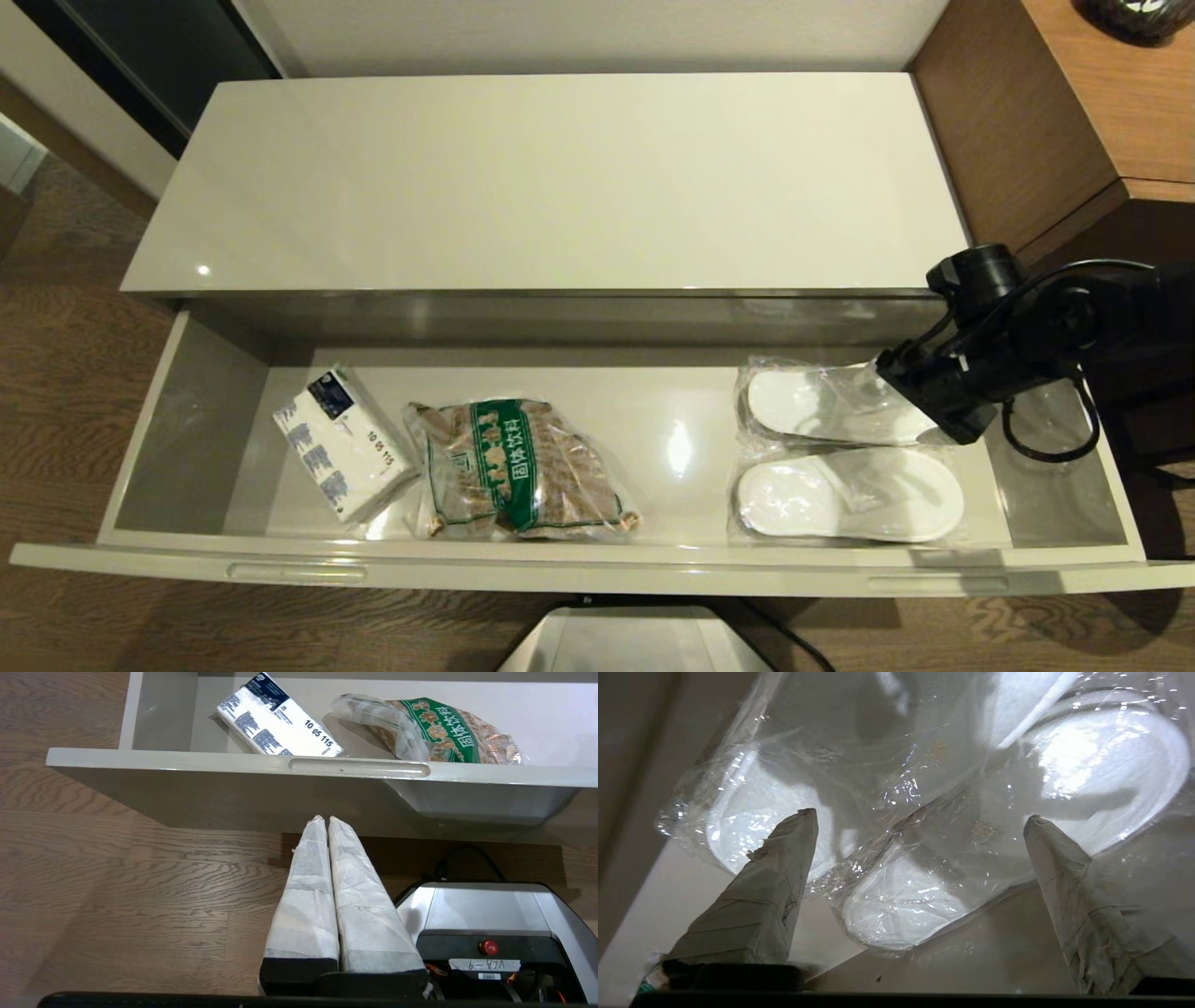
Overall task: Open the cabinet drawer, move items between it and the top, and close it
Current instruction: Take out the disposable slippers from the drawer
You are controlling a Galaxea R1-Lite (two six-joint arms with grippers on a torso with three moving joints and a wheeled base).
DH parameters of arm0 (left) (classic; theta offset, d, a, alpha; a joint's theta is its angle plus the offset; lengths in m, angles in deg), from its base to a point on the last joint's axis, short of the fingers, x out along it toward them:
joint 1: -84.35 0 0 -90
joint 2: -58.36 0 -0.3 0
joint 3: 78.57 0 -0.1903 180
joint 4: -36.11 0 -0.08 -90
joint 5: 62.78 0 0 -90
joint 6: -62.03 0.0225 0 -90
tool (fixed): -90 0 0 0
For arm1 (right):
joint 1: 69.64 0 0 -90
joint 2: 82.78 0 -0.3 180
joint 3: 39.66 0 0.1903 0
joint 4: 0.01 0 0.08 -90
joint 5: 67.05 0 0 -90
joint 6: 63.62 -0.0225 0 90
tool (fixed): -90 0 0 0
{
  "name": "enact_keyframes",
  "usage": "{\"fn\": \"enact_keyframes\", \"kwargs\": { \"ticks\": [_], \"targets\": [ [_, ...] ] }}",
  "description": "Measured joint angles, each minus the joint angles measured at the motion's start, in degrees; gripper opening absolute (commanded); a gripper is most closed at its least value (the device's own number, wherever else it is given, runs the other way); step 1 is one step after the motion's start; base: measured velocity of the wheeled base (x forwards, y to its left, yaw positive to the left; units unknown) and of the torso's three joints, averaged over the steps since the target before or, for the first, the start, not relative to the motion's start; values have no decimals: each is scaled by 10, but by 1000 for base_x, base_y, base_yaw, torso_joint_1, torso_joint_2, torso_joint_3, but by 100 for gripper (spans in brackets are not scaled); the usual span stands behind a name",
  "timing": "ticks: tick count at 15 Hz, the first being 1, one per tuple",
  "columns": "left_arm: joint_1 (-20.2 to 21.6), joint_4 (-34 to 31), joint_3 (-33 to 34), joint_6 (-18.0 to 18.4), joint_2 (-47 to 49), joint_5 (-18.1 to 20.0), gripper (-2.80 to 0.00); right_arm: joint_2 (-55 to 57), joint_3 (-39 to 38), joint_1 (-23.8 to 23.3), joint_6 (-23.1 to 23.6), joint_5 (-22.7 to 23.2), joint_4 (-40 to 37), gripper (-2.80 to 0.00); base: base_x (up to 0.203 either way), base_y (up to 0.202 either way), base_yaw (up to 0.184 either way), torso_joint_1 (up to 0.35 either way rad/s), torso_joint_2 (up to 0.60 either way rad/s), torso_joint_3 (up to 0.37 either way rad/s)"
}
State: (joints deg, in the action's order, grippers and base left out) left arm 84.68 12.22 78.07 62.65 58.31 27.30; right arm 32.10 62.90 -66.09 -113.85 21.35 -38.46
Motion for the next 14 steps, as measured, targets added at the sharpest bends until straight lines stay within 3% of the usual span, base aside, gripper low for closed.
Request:
{"fn": "enact_keyframes", "kwargs": {
  "ticks": [6,14],
  "targets": [
    [0,0,0,0,0,0,-280,57,22,7,8,0,57,0,0,0,0,0,0,0],
    [0,0,0,0,0,0,-280,112,51,7,7,-1,63,0,0,0,0,0,0,0]
  ]
}}
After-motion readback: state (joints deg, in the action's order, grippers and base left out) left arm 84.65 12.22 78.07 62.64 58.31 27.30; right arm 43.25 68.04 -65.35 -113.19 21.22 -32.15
